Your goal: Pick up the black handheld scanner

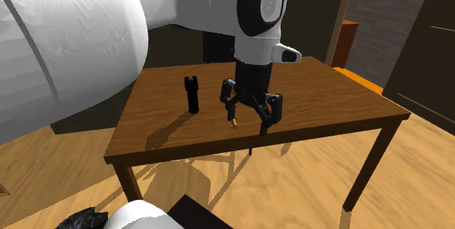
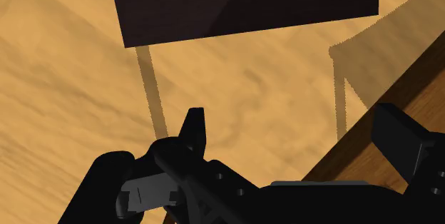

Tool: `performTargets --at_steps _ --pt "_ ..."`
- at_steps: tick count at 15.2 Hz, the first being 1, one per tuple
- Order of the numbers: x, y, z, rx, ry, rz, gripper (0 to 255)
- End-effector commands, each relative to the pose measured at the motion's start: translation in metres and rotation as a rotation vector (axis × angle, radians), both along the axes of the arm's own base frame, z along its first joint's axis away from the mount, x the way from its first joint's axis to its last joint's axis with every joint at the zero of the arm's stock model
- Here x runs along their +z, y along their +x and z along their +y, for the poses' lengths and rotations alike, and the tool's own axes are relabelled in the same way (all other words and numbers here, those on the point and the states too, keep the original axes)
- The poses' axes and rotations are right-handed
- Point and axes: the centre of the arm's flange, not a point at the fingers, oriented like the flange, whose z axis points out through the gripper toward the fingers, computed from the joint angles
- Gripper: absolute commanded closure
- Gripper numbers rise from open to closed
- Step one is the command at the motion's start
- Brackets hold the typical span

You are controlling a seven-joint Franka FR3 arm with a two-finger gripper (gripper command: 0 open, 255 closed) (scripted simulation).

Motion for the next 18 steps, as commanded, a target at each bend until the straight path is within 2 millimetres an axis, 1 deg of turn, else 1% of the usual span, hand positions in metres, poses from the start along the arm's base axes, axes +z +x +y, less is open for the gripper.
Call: performTargets --at_steps 1,6,10,14,18 --pt "0.000 0.000 0.000 0.000 0.000 0.000 0" --pt "-0.005 0.037 0.053 0.121 0.008 -0.021 0" --pt "-0.009 0.061 0.098 0.218 0.014 -0.037 0" --pt "-0.011 0.081 0.146 0.315 0.020 -0.054 0" --pt "-0.013 0.097 0.195 0.412 0.026 -0.070 0"
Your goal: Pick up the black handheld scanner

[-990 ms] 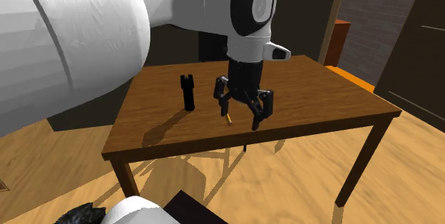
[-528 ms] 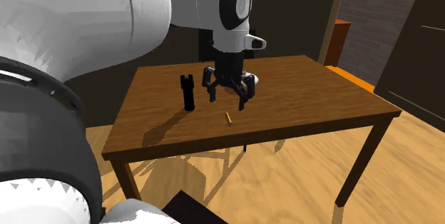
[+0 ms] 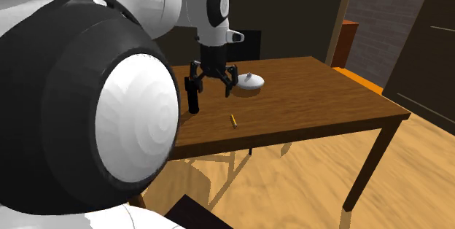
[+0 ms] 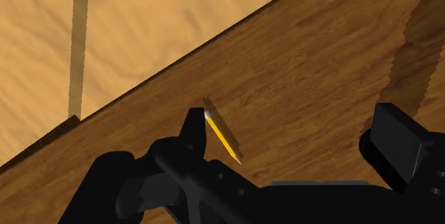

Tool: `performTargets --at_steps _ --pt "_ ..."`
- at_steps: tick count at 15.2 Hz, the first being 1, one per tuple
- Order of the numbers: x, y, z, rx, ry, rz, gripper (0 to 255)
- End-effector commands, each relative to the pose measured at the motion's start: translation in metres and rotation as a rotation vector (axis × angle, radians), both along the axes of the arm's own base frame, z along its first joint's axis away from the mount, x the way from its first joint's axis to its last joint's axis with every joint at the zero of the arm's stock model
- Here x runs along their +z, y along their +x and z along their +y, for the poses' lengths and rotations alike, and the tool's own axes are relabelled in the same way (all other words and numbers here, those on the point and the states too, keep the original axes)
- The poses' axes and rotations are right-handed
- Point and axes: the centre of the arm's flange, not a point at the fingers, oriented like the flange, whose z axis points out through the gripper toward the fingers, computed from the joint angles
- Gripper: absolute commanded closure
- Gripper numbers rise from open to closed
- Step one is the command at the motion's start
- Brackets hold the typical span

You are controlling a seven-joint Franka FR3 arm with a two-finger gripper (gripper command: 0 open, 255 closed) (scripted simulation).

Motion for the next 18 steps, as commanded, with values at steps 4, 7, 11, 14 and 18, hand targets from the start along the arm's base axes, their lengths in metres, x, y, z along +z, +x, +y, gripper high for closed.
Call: performTargets --at_steps 4,7,11,14,18 --pt "-0.002 0.014 0.064 0.122 0.009 -0.021 0" --pt "-0.003 0.019 0.103 0.195 0.013 -0.033 0" --pt "-0.014 0.020 0.128 0.242 0.016 -0.041 0" --pt "-0.030 0.020 0.128 0.242 0.016 -0.041 0" --pt "-0.044 0.020 0.128 0.242 0.016 -0.041 0"
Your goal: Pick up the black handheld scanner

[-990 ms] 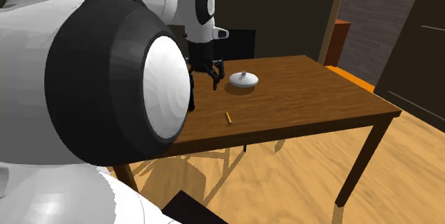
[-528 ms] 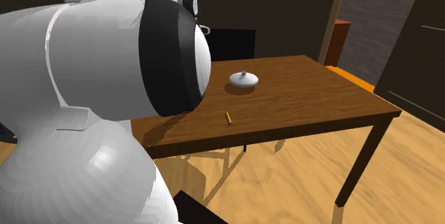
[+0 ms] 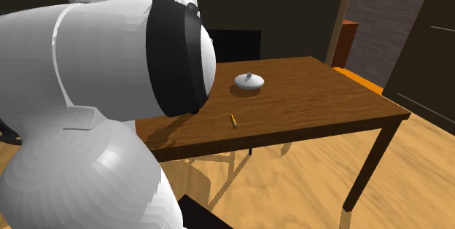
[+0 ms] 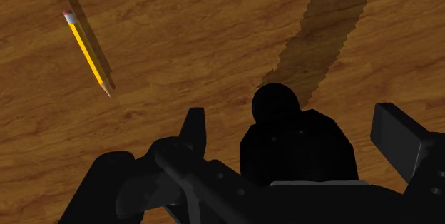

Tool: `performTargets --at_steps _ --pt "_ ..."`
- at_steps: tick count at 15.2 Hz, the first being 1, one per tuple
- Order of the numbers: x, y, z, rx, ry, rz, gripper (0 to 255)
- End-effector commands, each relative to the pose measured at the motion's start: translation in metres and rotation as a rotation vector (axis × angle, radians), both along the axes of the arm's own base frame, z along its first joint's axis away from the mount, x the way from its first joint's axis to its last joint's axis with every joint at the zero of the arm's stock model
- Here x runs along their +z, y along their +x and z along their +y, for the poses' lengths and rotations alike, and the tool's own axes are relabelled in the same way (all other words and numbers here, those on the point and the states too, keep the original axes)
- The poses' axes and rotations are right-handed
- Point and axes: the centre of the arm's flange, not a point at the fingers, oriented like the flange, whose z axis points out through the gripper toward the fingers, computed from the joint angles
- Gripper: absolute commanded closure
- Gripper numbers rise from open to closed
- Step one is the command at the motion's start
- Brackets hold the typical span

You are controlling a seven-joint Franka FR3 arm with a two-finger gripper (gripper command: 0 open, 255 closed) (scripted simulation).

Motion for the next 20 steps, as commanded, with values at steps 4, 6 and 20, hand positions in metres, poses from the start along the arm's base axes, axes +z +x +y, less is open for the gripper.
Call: performTargets --at_steps 4,6,20 --pt "-0.002 -0.001 0.000 0.000 0.000 0.000 255" --pt "-0.002 -0.001 0.000 0.000 0.000 0.000 255" --pt "0.045 0.000 0.000 0.000 0.000 0.000 255"
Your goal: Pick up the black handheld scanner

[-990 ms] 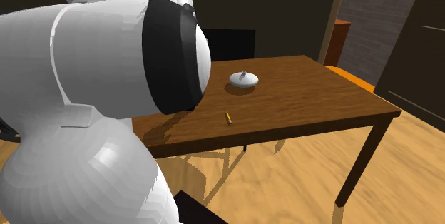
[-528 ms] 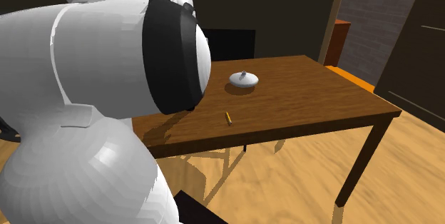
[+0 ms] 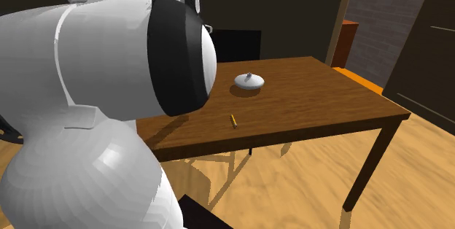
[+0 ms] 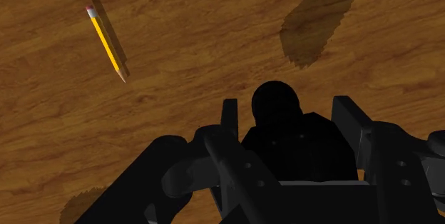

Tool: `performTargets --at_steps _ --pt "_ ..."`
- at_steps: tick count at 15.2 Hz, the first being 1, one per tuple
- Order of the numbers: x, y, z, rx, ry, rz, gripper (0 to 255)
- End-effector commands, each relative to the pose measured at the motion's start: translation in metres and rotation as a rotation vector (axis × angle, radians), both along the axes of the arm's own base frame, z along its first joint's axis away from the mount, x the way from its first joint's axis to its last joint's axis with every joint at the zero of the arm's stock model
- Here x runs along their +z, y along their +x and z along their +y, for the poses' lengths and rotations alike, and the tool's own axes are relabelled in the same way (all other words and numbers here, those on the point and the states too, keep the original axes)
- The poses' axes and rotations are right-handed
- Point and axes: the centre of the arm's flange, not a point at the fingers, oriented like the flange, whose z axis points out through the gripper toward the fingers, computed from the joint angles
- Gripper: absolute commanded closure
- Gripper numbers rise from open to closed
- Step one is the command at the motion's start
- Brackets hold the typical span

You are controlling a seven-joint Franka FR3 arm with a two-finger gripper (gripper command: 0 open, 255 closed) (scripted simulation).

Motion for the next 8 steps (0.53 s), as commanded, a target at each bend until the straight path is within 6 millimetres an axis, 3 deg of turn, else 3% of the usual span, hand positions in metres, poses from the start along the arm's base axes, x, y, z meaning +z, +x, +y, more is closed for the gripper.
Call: performTargets --at_steps 1,6,8 --pt "0.010 -0.001 0.000 0.000 0.000 0.000 255" --pt "0.037 -0.001 0.000 0.000 0.000 0.000 255" --pt "0.038 -0.001 0.000 0.000 0.000 0.000 255"
